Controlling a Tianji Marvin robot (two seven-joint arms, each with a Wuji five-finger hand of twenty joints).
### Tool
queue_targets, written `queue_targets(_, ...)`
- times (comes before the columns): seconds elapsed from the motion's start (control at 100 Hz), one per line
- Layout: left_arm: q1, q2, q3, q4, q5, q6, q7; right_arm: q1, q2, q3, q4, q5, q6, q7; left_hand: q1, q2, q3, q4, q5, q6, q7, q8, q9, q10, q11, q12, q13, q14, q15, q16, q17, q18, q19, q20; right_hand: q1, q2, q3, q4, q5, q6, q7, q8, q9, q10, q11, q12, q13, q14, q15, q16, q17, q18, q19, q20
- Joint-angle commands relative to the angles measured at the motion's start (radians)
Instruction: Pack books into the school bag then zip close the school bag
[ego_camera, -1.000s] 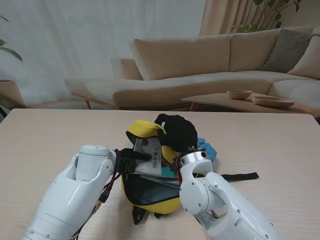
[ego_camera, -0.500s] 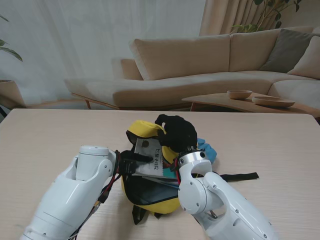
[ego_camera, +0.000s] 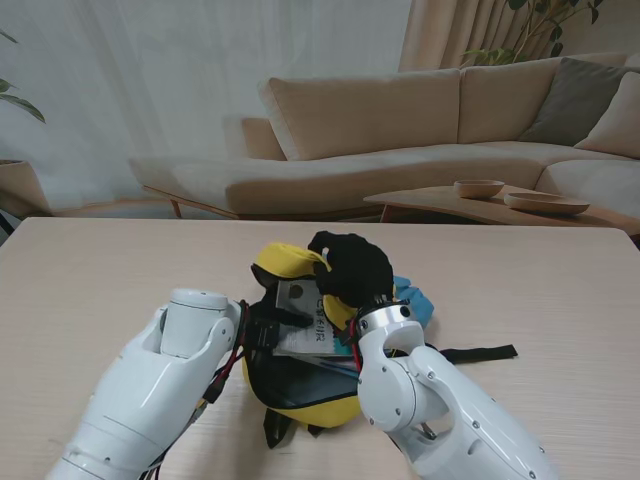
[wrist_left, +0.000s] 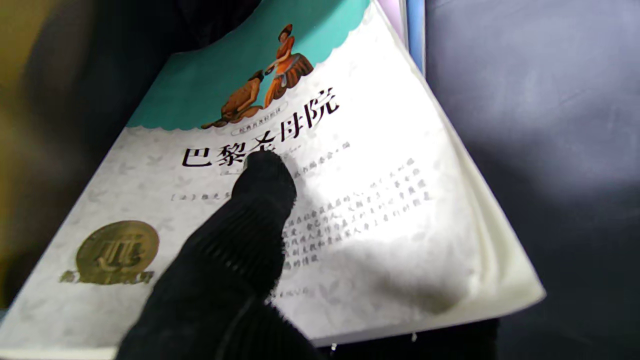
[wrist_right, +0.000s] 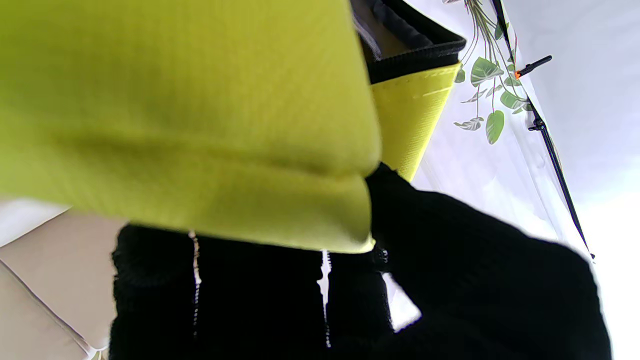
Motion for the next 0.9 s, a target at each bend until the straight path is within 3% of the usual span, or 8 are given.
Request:
queue_targets(0.0,0.005,0.003,0.001,-0.012,-0.004,0.02,-0.009,-0.003,-0.007,-0.001,-0.017,-0.001,-0.009,0.012,0.112,0.124,-0.006,0.076,-0.028,-0.009,0.054,-0.021,0.025,-0.018,0.007,0.03,-0.001,0.022,0.02,-0.004,-0.011,-0.018,-0.013,-0.021,0.149,0.145,0.027,0.091,0.099,-0.209,0.236,0.163,-0.013,0.006,0.022,0.007,-0.029,0.005,0.027,0.012,0.009,-0.01,0.079,0.023)
queue_targets(0.19,0.007,0.015,0.008,-0.022,0.025,0.014,-0.027,-0.009,-0.004,0.006,-0.026,0.0,-0.008,0.019,0.105,0.085,-0.039,0.093,-0.055,-0.006,0.06,-0.024,0.015,-0.029,-0.057,0.07,-0.038,0.016,-0.001,-0.009,-0.049,-0.035,-0.03,-0.04,0.15,0.144,0.028,0.092,0.099,-0.209,0.236,0.162,-0.014,0.006,0.022,0.007,-0.029,0.005,0.027,0.012,0.009,-0.01,0.079,0.022)
queue_targets(0.37,0.005,0.031,0.028,-0.023,0.066,-0.004,-0.052,-0.008,-0.005,0.006,-0.025,0.001,-0.01,0.017,-0.043,-0.003,0.091,0.085,-0.133,0.002,0.018,-0.025,-0.085,-0.041,-0.128,0.078,-0.15,-0.011,-0.089,-0.041,-0.148,-0.083,-0.085,-0.091,0.149,0.144,0.028,0.092,0.099,-0.209,0.236,0.161,-0.013,0.007,0.022,0.006,-0.029,0.005,0.027,0.012,0.009,-0.01,0.079,0.022)
queue_targets(0.43,0.005,0.037,0.033,-0.023,0.074,-0.011,-0.061,-0.007,-0.005,0.005,-0.025,0.002,-0.01,0.016,-0.158,-0.013,0.212,0.07,-0.157,0.036,-0.063,-0.037,-0.207,-0.037,-0.078,-0.034,-0.219,-0.022,-0.156,-0.081,-0.195,-0.103,-0.124,-0.13,0.149,0.143,0.029,0.092,0.101,-0.207,0.237,0.161,-0.012,0.008,0.022,0.007,-0.029,0.005,0.027,0.012,0.009,-0.01,0.079,0.022)
queue_targets(0.53,0.005,0.049,0.04,-0.025,0.093,-0.022,-0.084,-0.006,-0.005,0.004,-0.024,0.001,-0.013,0.016,-0.291,-0.006,0.315,0.096,-0.213,0.051,-0.176,-0.074,-0.364,-0.038,-0.075,-0.277,-0.317,-0.049,-0.273,-0.149,-0.25,-0.137,-0.184,-0.168,0.148,0.144,0.029,0.093,0.1,-0.208,0.236,0.161,-0.012,0.006,0.022,0.007,-0.029,0.005,0.027,0.012,0.009,-0.01,0.079,0.022)
queue_targets(0.64,0.009,0.057,0.041,-0.03,0.108,-0.029,-0.093,-0.005,-0.005,0.004,-0.022,0.0,-0.015,0.015,-0.353,-0.035,0.334,0.092,-0.27,0.07,-0.252,-0.138,-0.457,-0.036,-0.151,-0.342,-0.398,-0.073,-0.373,-0.208,-0.303,-0.16,-0.246,-0.199,0.148,0.143,0.029,0.093,0.102,-0.207,0.237,0.161,-0.011,0.006,0.021,0.007,-0.029,0.005,0.027,0.012,0.01,-0.01,0.079,0.022)
queue_targets(0.78,0.026,0.066,0.032,-0.05,0.129,-0.035,-0.098,-0.004,-0.005,0.004,-0.019,-0.001,-0.017,0.015,-0.418,-0.049,0.345,0.087,-0.26,0.091,-0.453,-0.293,-0.538,-0.029,-0.21,-0.39,-0.462,-0.086,-0.433,-0.237,-0.348,-0.181,-0.307,-0.227,0.148,0.143,0.029,0.093,0.101,-0.208,0.236,0.16,-0.011,0.006,0.021,0.007,-0.029,0.005,0.027,0.012,0.01,-0.008,0.079,0.022)
queue_targets(0.89,0.046,0.068,0.014,-0.072,0.145,-0.028,-0.089,-0.003,-0.006,0.005,-0.017,0.003,-0.016,0.013,-0.434,-0.046,0.342,0.086,-0.261,0.102,-0.499,-0.324,-0.543,-0.019,-0.22,-0.397,-0.456,-0.074,-0.437,-0.239,-0.352,-0.182,-0.316,-0.231,0.148,0.143,0.03,0.093,0.102,-0.21,0.236,0.16,-0.011,0.006,0.021,0.008,-0.029,0.005,0.027,0.012,0.01,-0.009,0.079,0.021)
